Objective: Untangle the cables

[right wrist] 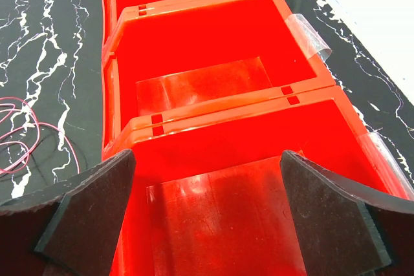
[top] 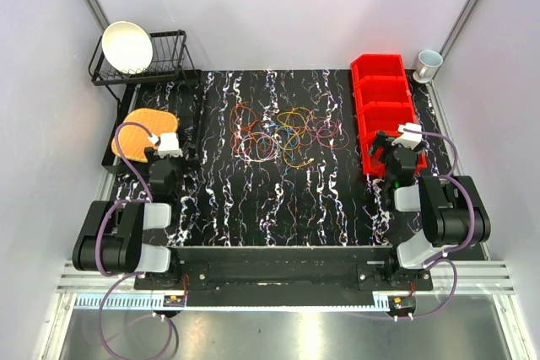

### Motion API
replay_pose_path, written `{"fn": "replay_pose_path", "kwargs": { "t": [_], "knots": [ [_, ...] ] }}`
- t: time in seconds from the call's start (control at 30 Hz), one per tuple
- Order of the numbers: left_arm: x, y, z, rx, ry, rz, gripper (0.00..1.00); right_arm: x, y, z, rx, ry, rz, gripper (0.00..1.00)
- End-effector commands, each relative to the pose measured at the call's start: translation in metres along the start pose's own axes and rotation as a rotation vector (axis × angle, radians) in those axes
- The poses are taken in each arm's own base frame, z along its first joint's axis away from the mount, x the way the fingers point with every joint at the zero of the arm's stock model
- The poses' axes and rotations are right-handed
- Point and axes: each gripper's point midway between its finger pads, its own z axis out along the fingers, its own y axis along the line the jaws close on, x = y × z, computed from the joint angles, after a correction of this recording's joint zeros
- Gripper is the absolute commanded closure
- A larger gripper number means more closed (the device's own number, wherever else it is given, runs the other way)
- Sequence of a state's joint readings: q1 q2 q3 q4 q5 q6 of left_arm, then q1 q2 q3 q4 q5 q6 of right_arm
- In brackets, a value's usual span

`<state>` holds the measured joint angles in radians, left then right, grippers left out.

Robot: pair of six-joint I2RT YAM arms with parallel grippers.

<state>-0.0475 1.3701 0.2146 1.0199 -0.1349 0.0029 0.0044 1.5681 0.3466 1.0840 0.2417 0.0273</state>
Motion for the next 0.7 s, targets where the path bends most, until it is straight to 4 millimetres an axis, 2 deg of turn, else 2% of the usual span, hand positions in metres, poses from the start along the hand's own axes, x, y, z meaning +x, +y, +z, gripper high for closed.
{"fn": "replay_pose_path", "kwargs": {
  "t": [0.0,0.47,0.5,0.6,0.67],
  "knots": [
    [-0.029,-0.003,0.007,0.014,-0.101,0.0,0.01,-0.012,0.004,0.0,-0.014,-0.042,0.012,0.0],
    [-0.029,-0.003,0.007,0.016,-0.098,0.0,0.01,-0.012,0.003,-0.002,-0.008,-0.047,0.016,0.0],
    [-0.029,-0.003,0.007,0.017,-0.097,0.0,0.01,-0.02,0.005,-0.003,-0.026,-0.076,0.017,0.0],
    [-0.029,-0.003,0.007,0.016,-0.097,0.002,0.01,-0.027,0.003,-0.009,-0.02,-0.073,0.016,0.0],
    [-0.028,-0.003,0.007,0.017,-0.095,0.0,0.01,-0.04,0.007,-0.007,-0.031,-0.069,0.011,0.0]
  ]
}}
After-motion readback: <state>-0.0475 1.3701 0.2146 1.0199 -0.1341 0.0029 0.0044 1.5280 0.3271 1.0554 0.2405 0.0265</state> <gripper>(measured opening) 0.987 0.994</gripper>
